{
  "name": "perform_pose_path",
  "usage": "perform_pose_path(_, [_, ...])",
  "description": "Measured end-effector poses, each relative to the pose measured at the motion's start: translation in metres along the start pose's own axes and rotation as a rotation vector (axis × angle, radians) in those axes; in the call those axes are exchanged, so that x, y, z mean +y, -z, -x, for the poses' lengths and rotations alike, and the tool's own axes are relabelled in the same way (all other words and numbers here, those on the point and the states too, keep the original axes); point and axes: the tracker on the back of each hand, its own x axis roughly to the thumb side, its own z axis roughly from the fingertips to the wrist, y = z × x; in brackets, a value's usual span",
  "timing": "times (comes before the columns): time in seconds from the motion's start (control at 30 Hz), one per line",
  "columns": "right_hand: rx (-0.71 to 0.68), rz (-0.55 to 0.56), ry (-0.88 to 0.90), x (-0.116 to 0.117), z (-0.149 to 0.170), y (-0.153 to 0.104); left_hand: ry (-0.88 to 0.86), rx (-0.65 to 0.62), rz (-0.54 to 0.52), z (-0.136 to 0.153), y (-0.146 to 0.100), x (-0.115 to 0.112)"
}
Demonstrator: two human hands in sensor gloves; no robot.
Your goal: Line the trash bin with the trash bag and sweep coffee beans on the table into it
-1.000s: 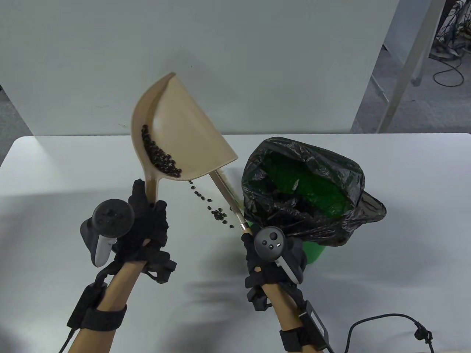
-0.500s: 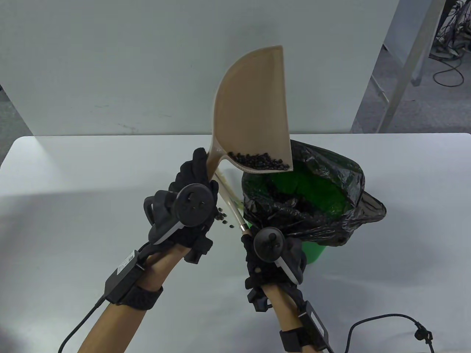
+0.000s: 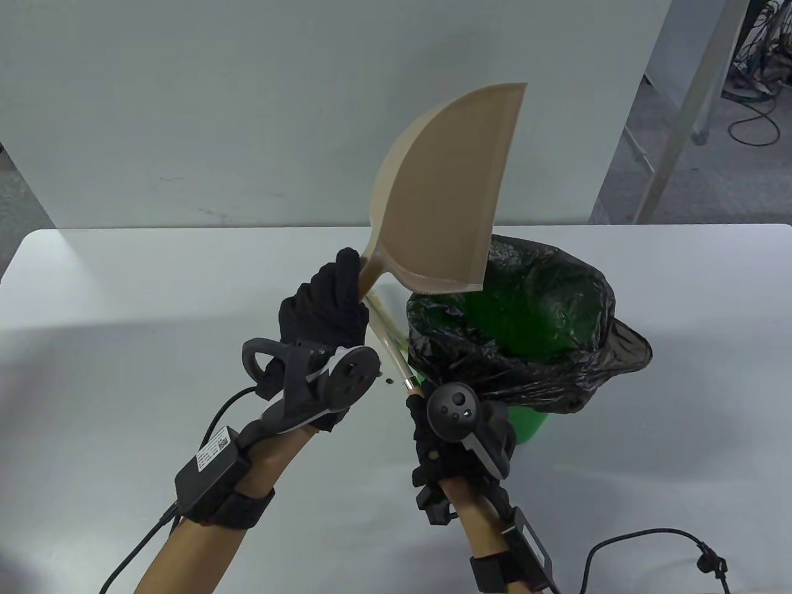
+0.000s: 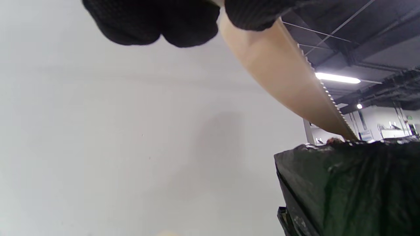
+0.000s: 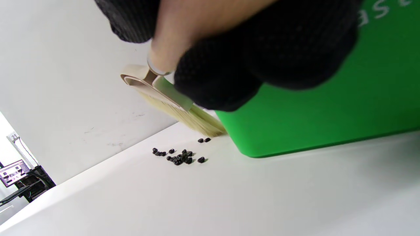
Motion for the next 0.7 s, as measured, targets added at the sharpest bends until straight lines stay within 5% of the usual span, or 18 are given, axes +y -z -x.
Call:
perform_pose_path(0.17, [0.002, 0.001, 0.007, 0.0, 0.0, 0.0, -0.196, 0.096, 0.054, 0.023, -0.007, -0.003])
perform_pose_path(0.47, [-0.006, 0.009, 0.093, -0.014, -0.004, -0.007, -0.969, 0.451, 0.141, 0.099, -0.043, -0.037])
perform_pose_path(0.7, [-0.01, 0.011, 0.036, -0.016, -0.011, -0.011, -0.92, 0.627, 0.166, 0.162, -0.094, -0.07])
